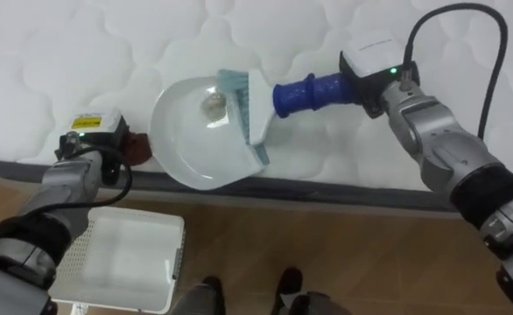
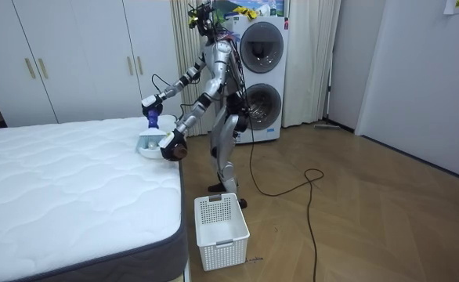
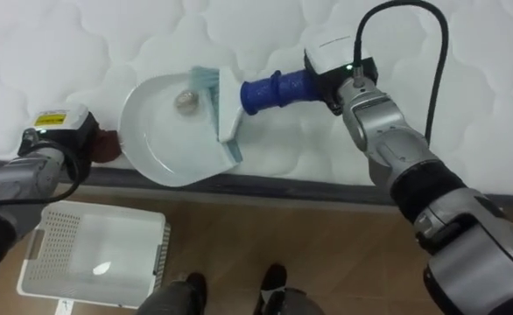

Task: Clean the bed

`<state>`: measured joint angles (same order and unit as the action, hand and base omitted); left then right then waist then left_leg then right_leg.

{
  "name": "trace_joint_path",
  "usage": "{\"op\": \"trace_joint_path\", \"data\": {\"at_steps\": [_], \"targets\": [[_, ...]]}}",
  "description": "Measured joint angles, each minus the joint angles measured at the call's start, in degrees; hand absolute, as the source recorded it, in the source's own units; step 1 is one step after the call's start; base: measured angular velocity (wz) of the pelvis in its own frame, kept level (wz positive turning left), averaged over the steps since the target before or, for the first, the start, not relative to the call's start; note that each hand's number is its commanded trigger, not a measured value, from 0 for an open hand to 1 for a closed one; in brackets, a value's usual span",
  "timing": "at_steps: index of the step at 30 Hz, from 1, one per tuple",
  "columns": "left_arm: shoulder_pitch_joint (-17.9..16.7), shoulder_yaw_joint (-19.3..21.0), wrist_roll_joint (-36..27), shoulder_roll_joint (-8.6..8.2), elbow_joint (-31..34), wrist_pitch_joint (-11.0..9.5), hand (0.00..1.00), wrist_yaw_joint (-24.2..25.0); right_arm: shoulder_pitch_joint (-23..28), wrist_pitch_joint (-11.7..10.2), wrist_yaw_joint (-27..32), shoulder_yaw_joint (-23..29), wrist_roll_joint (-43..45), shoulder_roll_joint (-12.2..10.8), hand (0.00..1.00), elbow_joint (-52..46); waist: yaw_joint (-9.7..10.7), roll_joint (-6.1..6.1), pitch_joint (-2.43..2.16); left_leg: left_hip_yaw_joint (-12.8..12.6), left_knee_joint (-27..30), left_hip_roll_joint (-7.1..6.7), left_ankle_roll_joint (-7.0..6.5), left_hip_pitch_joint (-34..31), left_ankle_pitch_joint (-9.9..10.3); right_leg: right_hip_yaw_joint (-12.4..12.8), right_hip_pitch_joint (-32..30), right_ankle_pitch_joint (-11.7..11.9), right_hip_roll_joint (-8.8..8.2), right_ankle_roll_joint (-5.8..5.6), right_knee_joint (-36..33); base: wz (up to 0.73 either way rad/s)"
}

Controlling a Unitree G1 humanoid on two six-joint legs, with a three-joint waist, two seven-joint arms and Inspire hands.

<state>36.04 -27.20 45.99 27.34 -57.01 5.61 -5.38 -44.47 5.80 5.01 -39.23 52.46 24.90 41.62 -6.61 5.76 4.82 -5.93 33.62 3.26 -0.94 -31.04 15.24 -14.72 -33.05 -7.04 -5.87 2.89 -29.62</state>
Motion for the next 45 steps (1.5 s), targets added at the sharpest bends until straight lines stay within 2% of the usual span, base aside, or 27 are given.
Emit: {"op": "trace_joint_path", "data": {"at_steps": [5,7,12,14,20,28,34,38,41,42,43,45], "targets": [[-0.01,-0.03,-0.04,0.39,-0.88,-0.97,1.00,-0.15,0.22,-1.18,-0.41,0.03,-0.43,0.02,1.00,-1.76,0.12,0.01,0.01,0.01,-0.17,0.04,-0.01,-0.01,-0.01,-0.35,0.00,-0.01,-0.12,0.00,0.13,0.00],[-0.01,-0.03,-0.04,0.56,-1.14,-1.13,1.00,-0.18,0.23,-2.30,-0.43,0.10,-0.52,0.05,1.00,-2.93,0.30,0.01,0.01,0.00,-0.22,0.04,-0.01,0.00,-0.01,-0.30,0.00,-0.01,-0.09,0.01,0.15,0.00],[-0.01,0.00,-0.04,0.54,-1.23,-2.20,1.00,-0.67,0.58,-6.80,-0.46,0.09,-1.41,-0.46,1.00,-7.19,0.22,0.00,0.01,0.05,-0.29,0.01,-0.02,0.01,-0.01,-0.52,0.00,-0.01,-0.16,0.01,0.04,0.01],[-0.01,0.01,-0.03,0.54,-1.23,-2.43,1.00,-0.69,0.62,-7.75,-0.45,0.09,-1.41,-0.53,1.00,-8.00,0.07,0.00,0.01,0.18,-0.22,0.01,-0.02,0.01,-0.01,-0.75,0.03,-0.01,-0.17,0.01,0.04,0.03],[-0.02,0.01,-0.01,0.52,-1.24,-3.11,1.00,-0.69,0.92,-8.02,-0.45,0.10,-1.41,-0.50,1.00,-8.22,0.09,-0.01,0.00,1.27,-0.12,0.07,-0.01,-0.12,-0.01,-1.24,0.44,0.00,-0.19,0.02,0.03,0.06],[-1.35,0.00,-0.32,0.44,-1.39,-3.42,1.00,-0.60,3.16,-9.19,0.64,0.18,-1.20,0.07,1.00,-5.96,0.06,-0.01,0.00,1.15,-0.26,0.02,-0.02,0.66,-0.01,-1.10,1.02,-0.01,-0.24,0.02,-0.16,0.01],[-1.72,0.12,-0.31,0.43,-1.33,-3.33,1.00,-0.59,4.67,-9.46,1.82,1.50,-3.41,2.97,1.00,-3.55,0.12,0.09,-0.06,0.58,-0.41,-0.08,-0.12,1.21,-0.09,-0.90,0.74,-0.09,-1.04,0.03,-1.28,-0.01],[-2.48,0.29,-0.39,0.43,-1.19,-3.10,1.00,-0.59,6.72,-9.47,2.29,5.93,-5.94,3.54,1.00,-0.32,1.04,0.13,-0.16,0.61,-0.42,-0.12,-0.14,2.36,-0.10,-1.05,2.18,-0.12,-0.98,0.00,-0.70,0.01],[-4.26,0.43,-0.44,0.43,-1.19,-2.95,1.00,-0.59,8.50,-9.28,2.32,9.68,-9.15,3.60,1.00,1.25,1.71,0.09,-0.46,0.50,-0.86,-0.15,-0.17,4.17,-0.11,-1.01,4.09,-0.18,-0.99,-0.12,0.04,-0.04],[-5.19,0.61,-0.89,0.42,-1.18,-2.86,1.00,-0.59,8.74,-8.95,2.33,10.56,-10.63,3.59,1.00,2.24,2.04,0.18,-0.96,0.48,-1.14,-0.25,-0.22,4.80,-0.14,-0.93,4.59,-0.21,-1.02,-0.16,0.16,-0.06],[-5.66,0.62,-1.59,0.38,-1.12,-2.79,1.00,-0.59,8.90,-8.88,2.33,11.24,-11.80,3.60,1.00,2.86,2.37,0.06,-1.07,0.55,-1.28,-0.50,-0.24,5.26,-0.16,-0.99,5.21,-0.26,-1.03,-0.24,0.48,0.00],[-7.93,2.31,-3.27,0.34,-0.77,-2.62,1.00,-0.36,10.71,-8.69,2.38,14.76,-16.86,3.69,1.00,4.94,3.25,0.11,-1.78,0.75,-3.01,-0.91,-0.36,7.82,-0.72,-1.05,7.51,-0.41,-1.02,-0.52,1.31,0.10]]}}
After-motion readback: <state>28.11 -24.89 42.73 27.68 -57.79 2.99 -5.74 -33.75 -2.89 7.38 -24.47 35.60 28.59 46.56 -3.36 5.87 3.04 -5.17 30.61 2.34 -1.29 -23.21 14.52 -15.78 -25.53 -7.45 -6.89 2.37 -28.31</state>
